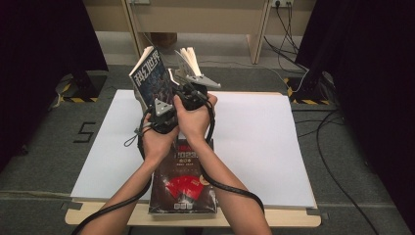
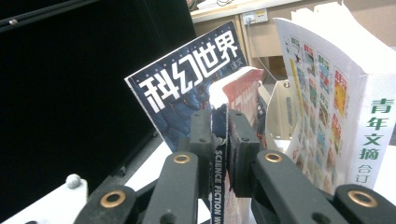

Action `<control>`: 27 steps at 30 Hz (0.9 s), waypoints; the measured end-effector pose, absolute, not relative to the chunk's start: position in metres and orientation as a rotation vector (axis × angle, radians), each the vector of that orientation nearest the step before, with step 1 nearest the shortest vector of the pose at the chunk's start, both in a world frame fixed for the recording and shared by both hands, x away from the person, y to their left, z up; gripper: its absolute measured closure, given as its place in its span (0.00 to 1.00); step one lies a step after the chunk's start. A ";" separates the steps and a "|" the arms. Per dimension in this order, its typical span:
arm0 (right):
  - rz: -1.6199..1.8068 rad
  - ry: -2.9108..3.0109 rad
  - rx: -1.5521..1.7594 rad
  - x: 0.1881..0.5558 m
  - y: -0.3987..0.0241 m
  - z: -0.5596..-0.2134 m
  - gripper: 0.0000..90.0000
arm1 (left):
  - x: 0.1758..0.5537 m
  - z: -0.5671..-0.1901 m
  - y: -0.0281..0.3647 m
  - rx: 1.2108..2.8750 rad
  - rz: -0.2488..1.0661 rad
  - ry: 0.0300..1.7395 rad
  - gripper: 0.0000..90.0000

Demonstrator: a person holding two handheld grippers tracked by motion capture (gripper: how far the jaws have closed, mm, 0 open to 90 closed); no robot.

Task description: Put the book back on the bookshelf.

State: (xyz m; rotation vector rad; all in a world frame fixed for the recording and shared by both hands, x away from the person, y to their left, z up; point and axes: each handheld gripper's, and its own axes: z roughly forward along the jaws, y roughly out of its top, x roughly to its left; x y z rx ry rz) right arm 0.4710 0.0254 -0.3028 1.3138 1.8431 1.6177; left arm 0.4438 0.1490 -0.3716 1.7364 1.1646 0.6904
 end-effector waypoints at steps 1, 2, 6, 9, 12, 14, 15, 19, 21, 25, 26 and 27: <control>1.618 1.844 1.316 0.471 0.025 -0.303 0.92 | 0.444 -0.372 0.149 1.733 0.694 1.166 0.65; 1.620 1.843 1.322 0.471 0.025 -0.303 0.92 | 0.443 -0.372 0.149 1.730 0.691 1.169 0.66; 1.612 1.848 1.308 0.471 0.026 -0.303 0.91 | 0.441 -0.372 0.149 1.733 0.704 1.179 0.71; 1.608 1.850 1.303 0.471 0.028 -0.303 0.91 | 0.440 -0.371 0.150 1.728 0.715 1.189 0.73; 1.614 1.849 1.298 0.470 0.030 -0.302 0.91 | 0.439 -0.372 0.151 1.714 0.725 1.194 0.74; 1.615 1.849 1.296 0.469 0.032 -0.302 0.91 | 0.439 -0.372 0.152 1.708 0.732 1.197 0.74; 1.610 1.850 1.284 0.469 0.033 -0.302 0.91 | 0.439 -0.371 0.153 1.705 0.734 1.201 0.75; 1.608 1.855 1.267 0.468 0.038 -0.300 0.90 | 0.437 -0.371 0.155 1.694 0.766 1.207 0.80; 1.611 1.855 1.254 0.467 0.040 -0.299 0.89 | 0.436 -0.371 0.156 1.687 0.781 1.212 0.83; 1.611 1.862 1.240 0.467 0.045 -0.300 0.88 | 0.435 -0.371 0.159 1.688 0.791 1.224 0.86; 1.610 1.861 1.239 0.468 0.046 -0.300 0.87 | 0.435 -0.372 0.159 1.687 0.794 1.226 0.87; 1.613 1.861 1.240 0.468 0.047 -0.300 0.87 | 0.434 -0.372 0.160 1.684 0.796 1.229 0.88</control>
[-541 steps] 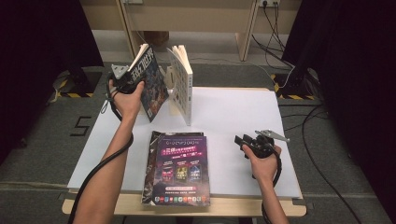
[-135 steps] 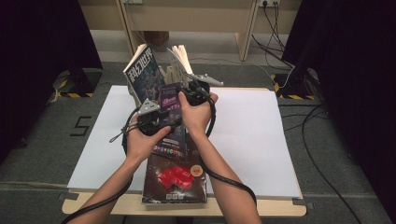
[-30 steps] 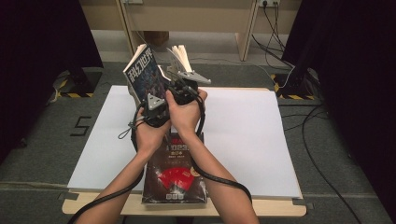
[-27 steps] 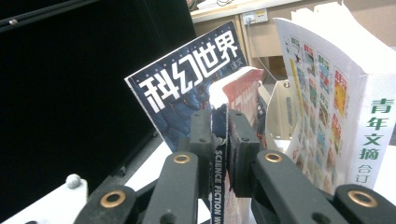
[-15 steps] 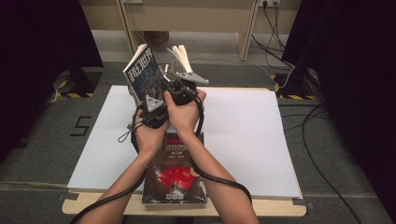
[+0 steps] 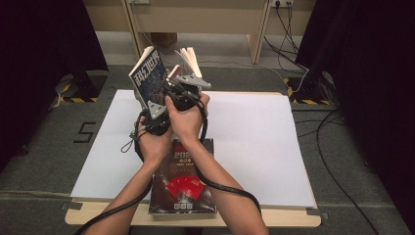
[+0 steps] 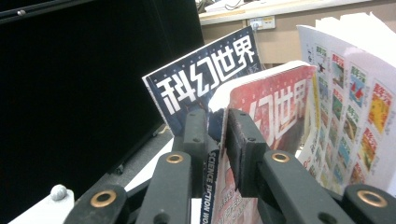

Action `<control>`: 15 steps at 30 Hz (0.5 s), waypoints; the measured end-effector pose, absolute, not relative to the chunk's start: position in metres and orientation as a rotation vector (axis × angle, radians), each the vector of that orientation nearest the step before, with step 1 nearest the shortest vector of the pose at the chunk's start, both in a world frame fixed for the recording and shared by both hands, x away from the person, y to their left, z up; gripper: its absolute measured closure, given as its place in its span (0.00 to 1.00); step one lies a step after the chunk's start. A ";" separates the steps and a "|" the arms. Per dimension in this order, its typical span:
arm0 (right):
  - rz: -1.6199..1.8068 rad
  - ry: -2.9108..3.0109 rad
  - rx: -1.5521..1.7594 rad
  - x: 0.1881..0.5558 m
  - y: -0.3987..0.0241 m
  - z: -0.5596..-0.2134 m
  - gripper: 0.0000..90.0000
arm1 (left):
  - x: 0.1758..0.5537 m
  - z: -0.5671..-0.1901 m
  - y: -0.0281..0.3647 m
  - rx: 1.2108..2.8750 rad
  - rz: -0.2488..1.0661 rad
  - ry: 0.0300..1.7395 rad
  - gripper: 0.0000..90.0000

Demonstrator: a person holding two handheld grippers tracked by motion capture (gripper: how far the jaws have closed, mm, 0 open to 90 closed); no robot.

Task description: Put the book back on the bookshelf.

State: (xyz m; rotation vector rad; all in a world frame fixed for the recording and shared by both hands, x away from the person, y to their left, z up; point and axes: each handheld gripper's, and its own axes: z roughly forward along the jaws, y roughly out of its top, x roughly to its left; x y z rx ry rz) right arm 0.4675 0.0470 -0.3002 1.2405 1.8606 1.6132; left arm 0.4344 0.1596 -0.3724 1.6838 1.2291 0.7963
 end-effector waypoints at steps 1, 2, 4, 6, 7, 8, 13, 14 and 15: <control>1.608 1.864 1.236 0.467 0.048 -0.300 0.87 | 0.434 -0.373 0.160 1.681 0.799 1.231 0.89; 1.607 1.864 1.229 0.467 0.049 -0.301 0.87 | 0.434 -0.374 0.160 1.678 0.805 1.232 0.89; 1.601 1.872 1.224 0.467 0.050 -0.301 0.86 | 0.433 -0.375 0.161 1.669 0.816 1.233 0.91; 1.596 1.875 1.210 0.467 0.052 -0.301 0.85 | 0.433 -0.376 0.162 1.663 0.808 1.237 0.92; 1.593 1.880 1.208 0.467 0.053 -0.301 0.84 | 0.433 -0.376 0.163 1.656 0.809 1.239 0.92; 1.584 1.889 1.198 0.467 0.054 -0.301 0.83 | 0.433 -0.377 0.164 1.651 0.805 1.241 0.93; 1.578 1.927 1.159 0.470 0.055 -0.302 0.73 | 0.434 -0.378 0.172 1.633 0.790 1.247 0.93; 1.603 1.930 1.151 0.470 0.054 -0.302 0.73 | 0.434 -0.378 0.173 1.625 0.786 1.246 0.93; 1.618 1.934 1.149 0.470 0.052 -0.301 0.71 | 0.435 -0.377 0.174 1.621 0.782 1.243 0.93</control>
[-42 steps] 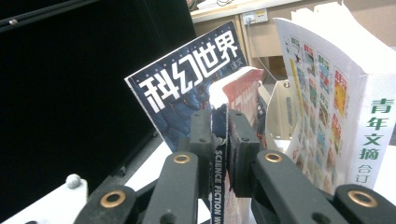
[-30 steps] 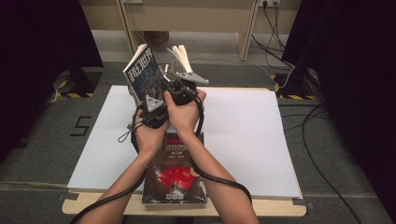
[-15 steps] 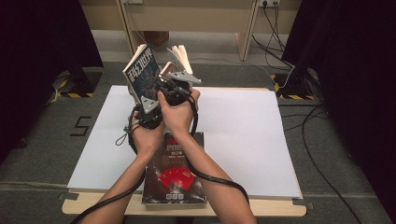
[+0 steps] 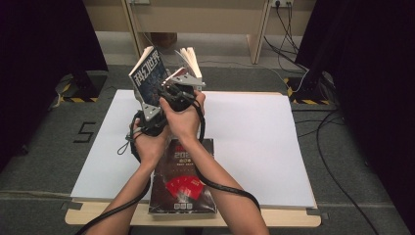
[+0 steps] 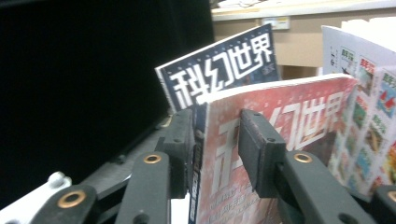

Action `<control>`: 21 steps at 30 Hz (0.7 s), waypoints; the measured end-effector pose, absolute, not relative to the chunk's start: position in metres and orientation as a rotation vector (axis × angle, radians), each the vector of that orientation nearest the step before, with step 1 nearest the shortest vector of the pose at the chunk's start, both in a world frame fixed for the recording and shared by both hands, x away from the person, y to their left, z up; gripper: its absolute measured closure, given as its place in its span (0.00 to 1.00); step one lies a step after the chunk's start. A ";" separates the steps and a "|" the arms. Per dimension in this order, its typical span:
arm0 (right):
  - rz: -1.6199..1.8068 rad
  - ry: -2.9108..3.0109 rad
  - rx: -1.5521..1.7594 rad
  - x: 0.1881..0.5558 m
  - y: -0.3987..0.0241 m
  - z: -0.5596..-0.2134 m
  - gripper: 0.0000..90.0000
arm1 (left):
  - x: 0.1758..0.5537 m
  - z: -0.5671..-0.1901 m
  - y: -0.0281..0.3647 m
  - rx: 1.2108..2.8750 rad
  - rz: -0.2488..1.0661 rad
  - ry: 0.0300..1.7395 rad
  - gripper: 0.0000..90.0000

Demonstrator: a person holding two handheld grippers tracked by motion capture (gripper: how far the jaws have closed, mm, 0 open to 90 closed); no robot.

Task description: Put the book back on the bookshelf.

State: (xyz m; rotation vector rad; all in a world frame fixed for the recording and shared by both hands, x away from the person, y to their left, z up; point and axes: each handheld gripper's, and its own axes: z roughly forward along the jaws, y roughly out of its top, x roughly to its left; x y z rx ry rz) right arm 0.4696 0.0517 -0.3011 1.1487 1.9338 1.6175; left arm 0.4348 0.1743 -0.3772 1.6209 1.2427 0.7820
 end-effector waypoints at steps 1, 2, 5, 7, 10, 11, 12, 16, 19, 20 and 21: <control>1.636 1.940 1.147 0.469 0.050 -0.301 0.68 | 0.435 -0.377 0.175 1.620 0.777 1.240 0.93; 1.655 1.941 1.139 0.469 0.047 -0.300 0.67 | 0.436 -0.376 0.176 1.620 0.771 1.237 0.93; 1.699 1.919 1.126 0.465 0.040 -0.298 0.65 | 0.436 -0.376 0.178 1.612 0.763 1.234 0.93; 1.718 1.900 1.121 0.463 0.033 -0.296 0.64 | 0.436 -0.376 0.180 1.604 0.751 1.233 0.93; 1.740 1.884 1.135 0.463 0.022 -0.295 0.64 | 0.437 -0.377 0.183 1.599 0.740 1.227 0.93; 1.742 1.884 1.138 0.463 0.018 -0.295 0.64 | 0.437 -0.376 0.184 1.597 0.738 1.226 0.93; 1.742 1.880 1.147 0.464 0.013 -0.296 0.64 | 0.437 -0.376 0.184 1.596 0.736 1.225 0.93; 1.720 1.870 1.181 0.466 -0.004 -0.300 0.65 | 0.437 -0.375 0.187 1.587 0.727 1.218 0.93; 1.701 1.866 1.194 0.465 -0.016 -0.305 0.65 | 0.437 -0.374 0.189 1.580 0.724 1.216 0.93; 1.702 1.865 1.202 0.465 -0.019 -0.307 0.65 | 0.438 -0.374 0.189 1.575 0.722 1.216 0.93; 1.693 1.868 1.209 0.464 -0.023 -0.309 0.65 | 0.438 -0.373 0.190 1.573 0.724 1.216 0.93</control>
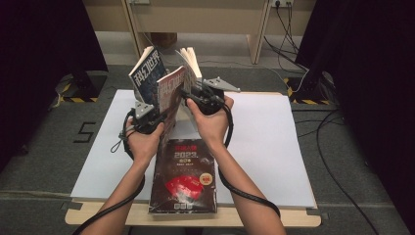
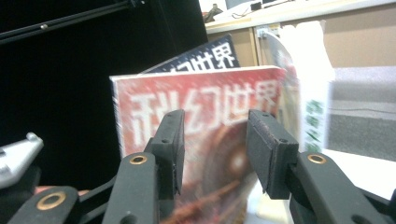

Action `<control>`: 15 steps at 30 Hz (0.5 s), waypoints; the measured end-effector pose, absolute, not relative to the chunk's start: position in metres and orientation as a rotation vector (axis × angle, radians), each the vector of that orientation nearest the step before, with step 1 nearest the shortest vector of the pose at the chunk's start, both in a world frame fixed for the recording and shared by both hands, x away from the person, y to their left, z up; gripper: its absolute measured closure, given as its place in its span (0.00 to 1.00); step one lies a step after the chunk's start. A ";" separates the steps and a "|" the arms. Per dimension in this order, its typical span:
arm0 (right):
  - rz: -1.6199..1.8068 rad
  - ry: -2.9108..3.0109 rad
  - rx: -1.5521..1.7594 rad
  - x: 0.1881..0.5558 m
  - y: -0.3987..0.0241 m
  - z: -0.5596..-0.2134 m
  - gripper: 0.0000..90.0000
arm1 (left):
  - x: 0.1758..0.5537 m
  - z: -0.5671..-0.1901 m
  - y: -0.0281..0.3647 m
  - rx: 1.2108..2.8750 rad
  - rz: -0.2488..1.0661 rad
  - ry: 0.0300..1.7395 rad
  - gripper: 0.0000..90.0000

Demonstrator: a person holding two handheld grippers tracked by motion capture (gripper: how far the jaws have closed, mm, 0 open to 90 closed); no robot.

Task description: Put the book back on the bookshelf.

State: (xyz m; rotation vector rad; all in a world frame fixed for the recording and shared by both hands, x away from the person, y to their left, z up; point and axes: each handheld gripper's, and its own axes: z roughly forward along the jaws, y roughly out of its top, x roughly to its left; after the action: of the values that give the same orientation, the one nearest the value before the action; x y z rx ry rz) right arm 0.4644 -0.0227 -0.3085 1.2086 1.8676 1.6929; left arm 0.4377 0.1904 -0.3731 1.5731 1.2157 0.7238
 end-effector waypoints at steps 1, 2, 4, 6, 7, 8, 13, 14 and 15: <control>1.681 1.869 1.212 0.464 -0.026 -0.310 0.65 | 0.438 -0.373 0.191 1.570 0.726 1.215 0.93; 1.675 1.873 1.220 0.464 -0.029 -0.312 0.65 | 0.438 -0.372 0.192 1.568 0.727 1.213 0.93; 1.667 1.876 1.232 0.463 -0.035 -0.316 0.65 | 0.438 -0.371 0.194 1.563 0.730 1.211 0.93; 1.657 1.872 1.247 0.463 -0.041 -0.320 0.65 | 0.438 -0.370 0.195 1.557 0.729 1.212 0.93; 1.651 1.874 1.257 0.463 -0.044 -0.322 0.65 | 0.439 -0.369 0.196 1.558 0.727 1.211 0.93; 1.647 1.873 1.269 0.462 -0.046 -0.324 0.65 | 0.439 -0.369 0.197 1.557 0.728 1.209 0.93; 1.622 1.866 1.306 0.462 -0.058 -0.335 0.65 | 0.440 -0.368 0.201 1.543 0.731 1.214 0.93; 1.619 1.865 1.311 0.462 -0.059 -0.337 0.65 | 0.440 -0.368 0.201 1.540 0.733 1.215 0.93; 1.614 1.866 1.316 0.462 -0.061 -0.339 0.65 | 0.440 -0.368 0.201 1.539 0.736 1.215 0.93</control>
State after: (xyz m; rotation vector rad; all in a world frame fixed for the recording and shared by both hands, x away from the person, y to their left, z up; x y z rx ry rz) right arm 0.4623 -0.0611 -0.3392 1.3163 1.8657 1.6145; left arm 0.4404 0.2014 -0.3677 1.5392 1.2150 0.7361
